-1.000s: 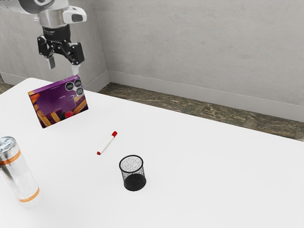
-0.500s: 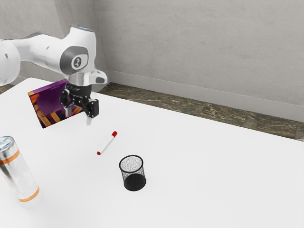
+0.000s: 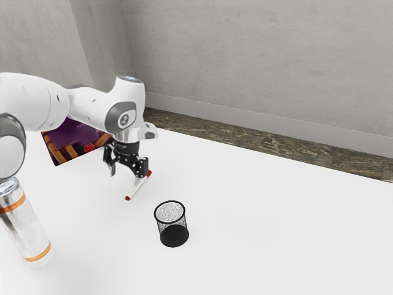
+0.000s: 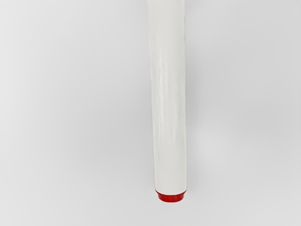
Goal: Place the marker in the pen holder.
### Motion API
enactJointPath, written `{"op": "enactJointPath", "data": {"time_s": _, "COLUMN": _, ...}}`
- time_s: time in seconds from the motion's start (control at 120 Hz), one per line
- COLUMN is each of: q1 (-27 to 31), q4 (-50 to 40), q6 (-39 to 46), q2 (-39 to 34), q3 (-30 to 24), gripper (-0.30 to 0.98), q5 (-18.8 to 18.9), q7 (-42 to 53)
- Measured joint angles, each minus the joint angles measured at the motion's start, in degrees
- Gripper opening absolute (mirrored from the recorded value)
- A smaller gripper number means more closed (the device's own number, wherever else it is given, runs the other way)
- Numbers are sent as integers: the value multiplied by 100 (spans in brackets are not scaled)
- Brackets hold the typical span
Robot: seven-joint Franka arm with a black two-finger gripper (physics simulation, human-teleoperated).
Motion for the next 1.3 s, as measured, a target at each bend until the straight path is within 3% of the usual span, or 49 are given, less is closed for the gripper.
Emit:
{"op": "enactJointPath", "data": {"time_s": 0.35, "q1": 107, "q4": 1622, "q6": 201, "q2": 1453, "q3": -17, "gripper": 69, "q5": -185, "q7": 23}}
{"op": "enactJointPath", "data": {"time_s": 0.833, "q1": 254, "q4": 1960, "q6": 283, "q2": 1797, "q3": 5, "gripper": 68, "q5": -318, "q7": 119}}
{"op": "enactJointPath", "data": {"time_s": 1.075, "q1": 255, "q4": 1973, "q6": 292, "q2": 1761, "q3": 9, "gripper": 21, "q5": -267, "q7": 170}}
{"op": "enactJointPath", "data": {"time_s": 1.3, "q1": 254, "q4": 1968, "q6": 298, "q2": 1781, "q3": 8, "gripper": -2, "q5": -255, "q7": 192}}
